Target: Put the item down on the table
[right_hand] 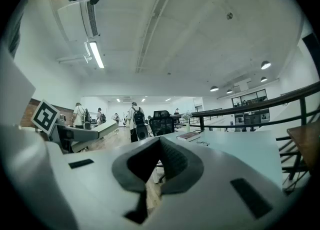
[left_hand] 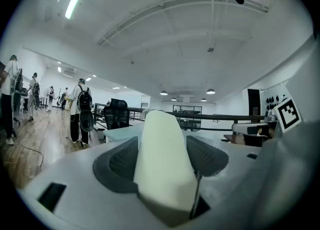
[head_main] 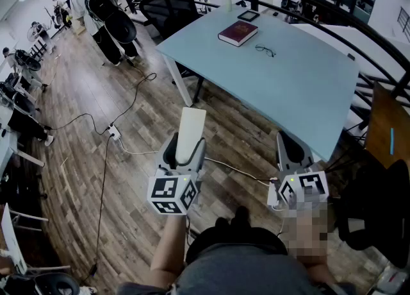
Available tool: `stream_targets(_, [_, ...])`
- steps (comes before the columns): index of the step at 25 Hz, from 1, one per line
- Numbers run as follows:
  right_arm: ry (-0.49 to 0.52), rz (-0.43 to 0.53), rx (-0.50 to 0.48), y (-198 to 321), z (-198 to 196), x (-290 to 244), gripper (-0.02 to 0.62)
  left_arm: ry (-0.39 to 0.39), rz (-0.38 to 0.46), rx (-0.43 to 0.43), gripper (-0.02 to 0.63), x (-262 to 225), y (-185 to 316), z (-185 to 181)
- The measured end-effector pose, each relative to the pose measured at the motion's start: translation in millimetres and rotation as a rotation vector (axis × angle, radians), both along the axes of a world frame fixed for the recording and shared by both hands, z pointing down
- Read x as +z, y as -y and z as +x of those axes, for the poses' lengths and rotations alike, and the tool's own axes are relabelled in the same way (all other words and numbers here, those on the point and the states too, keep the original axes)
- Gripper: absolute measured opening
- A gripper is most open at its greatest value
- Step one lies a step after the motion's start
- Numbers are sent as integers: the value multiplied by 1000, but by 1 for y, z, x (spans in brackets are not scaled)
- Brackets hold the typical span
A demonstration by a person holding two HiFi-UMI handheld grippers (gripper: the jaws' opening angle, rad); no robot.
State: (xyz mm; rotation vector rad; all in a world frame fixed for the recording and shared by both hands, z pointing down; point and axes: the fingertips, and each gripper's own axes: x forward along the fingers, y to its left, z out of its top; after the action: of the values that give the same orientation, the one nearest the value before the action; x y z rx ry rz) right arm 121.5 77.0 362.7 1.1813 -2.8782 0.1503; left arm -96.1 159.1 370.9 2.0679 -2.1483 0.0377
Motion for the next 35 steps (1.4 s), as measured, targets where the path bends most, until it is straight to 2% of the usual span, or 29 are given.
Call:
stream_targets(25, [67, 0, -13, 28, 20, -2, 3, 38, 35, -46, 307, -11, 22, 11])
stream_targets(35, [58, -10, 10, 62, 7, 1, 3, 33, 37, -34, 307, -10, 66, -8])
